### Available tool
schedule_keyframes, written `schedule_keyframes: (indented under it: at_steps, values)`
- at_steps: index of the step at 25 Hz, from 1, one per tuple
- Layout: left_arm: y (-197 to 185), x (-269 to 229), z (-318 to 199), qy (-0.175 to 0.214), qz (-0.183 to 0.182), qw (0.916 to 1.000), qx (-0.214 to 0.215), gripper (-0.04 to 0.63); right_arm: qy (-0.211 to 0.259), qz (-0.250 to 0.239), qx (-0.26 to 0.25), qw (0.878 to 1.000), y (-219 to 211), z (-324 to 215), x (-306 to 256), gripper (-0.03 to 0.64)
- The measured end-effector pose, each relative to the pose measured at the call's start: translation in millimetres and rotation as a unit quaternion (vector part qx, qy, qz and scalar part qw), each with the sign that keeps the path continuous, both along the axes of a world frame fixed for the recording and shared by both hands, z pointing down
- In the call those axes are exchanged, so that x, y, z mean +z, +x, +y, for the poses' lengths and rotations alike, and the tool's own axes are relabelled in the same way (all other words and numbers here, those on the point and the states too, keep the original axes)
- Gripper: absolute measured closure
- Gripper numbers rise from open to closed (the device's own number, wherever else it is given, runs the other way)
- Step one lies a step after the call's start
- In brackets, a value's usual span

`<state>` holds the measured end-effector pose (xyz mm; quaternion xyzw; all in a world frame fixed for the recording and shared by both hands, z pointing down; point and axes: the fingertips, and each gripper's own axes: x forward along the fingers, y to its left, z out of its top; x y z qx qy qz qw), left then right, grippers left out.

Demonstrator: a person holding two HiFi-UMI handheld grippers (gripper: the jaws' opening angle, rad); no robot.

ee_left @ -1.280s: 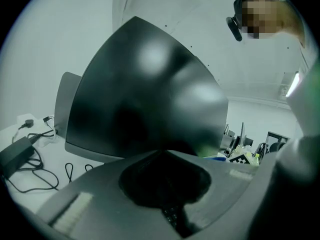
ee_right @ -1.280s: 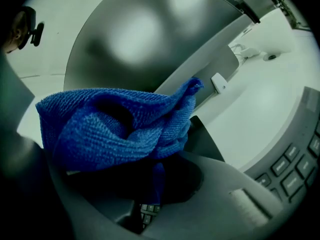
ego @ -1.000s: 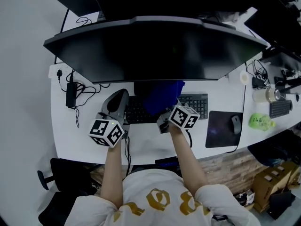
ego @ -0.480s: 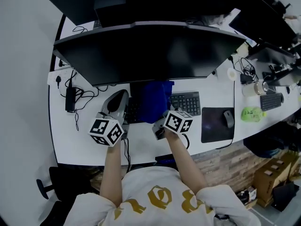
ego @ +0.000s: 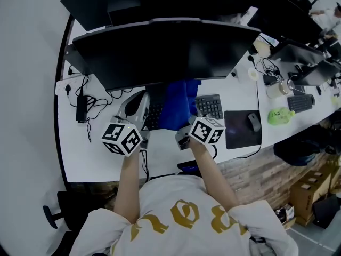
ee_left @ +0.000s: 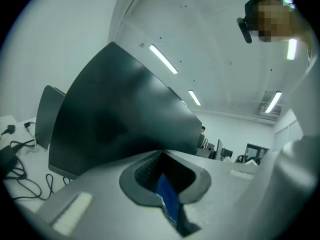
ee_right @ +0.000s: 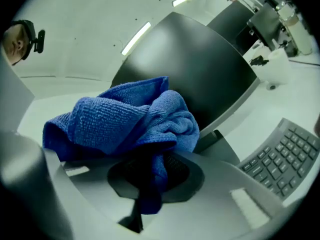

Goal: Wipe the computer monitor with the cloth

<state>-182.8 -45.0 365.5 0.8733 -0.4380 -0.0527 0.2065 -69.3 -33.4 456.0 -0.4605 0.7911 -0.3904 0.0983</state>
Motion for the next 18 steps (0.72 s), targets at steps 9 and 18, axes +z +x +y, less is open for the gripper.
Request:
schedule_keyframes:
  at_steps: [9,18]
  values:
    - [24.2,-28.1,7.5,0.025,0.008,0.9991,0.033,0.595,0.050,0.038,0.034,0.997,26.1,2.5,-45.9,0.560]
    - [29.1,-35.7,4.1,0.031,0.016,0.9987,0.036,0.595,0.059,0.040,0.055,0.996,41.9,1.1,-57.3,0.560]
